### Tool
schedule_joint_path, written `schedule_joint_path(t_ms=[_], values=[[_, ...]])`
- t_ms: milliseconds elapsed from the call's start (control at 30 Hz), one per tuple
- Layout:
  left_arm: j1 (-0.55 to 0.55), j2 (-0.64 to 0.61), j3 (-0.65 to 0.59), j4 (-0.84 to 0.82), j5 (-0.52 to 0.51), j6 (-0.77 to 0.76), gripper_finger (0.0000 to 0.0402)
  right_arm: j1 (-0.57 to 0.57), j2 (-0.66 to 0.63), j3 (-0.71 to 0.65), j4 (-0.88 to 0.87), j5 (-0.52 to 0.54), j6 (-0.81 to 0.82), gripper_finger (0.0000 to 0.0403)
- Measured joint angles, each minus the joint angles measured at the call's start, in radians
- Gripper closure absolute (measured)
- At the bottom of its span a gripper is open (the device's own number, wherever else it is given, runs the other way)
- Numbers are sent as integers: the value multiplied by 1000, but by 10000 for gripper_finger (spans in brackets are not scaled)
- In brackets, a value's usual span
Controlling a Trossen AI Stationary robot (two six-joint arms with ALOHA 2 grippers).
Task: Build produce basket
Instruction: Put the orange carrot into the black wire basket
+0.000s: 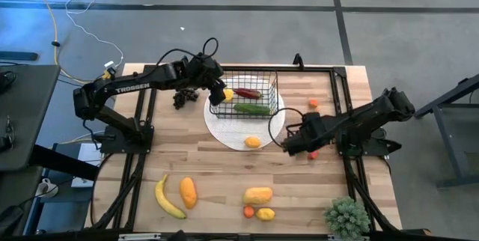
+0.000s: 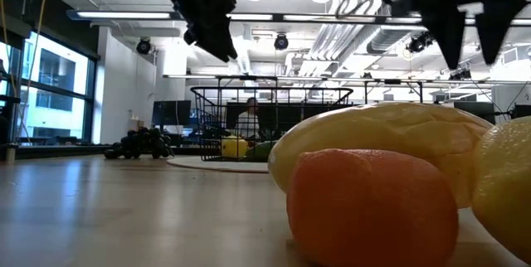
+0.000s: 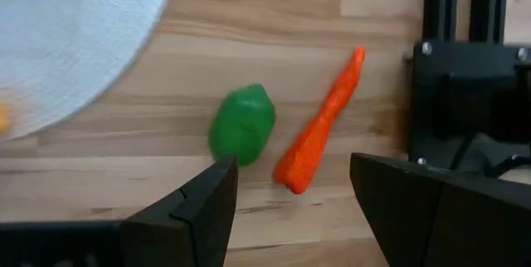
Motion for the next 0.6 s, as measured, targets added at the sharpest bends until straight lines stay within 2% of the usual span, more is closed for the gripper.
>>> schedule_joint_path(t_ms=[300,467,600], values=[[-7,-94,1,-165,26,-74,172,72,-124,-265,214,-11,176,187],[-32,-151,-3,-246,19,-117,172,121,-174,-358,285,-15,277,187],[-59,-210,-66,-256,18,-172,172,145,-189,-421,348,-28,330,187]])
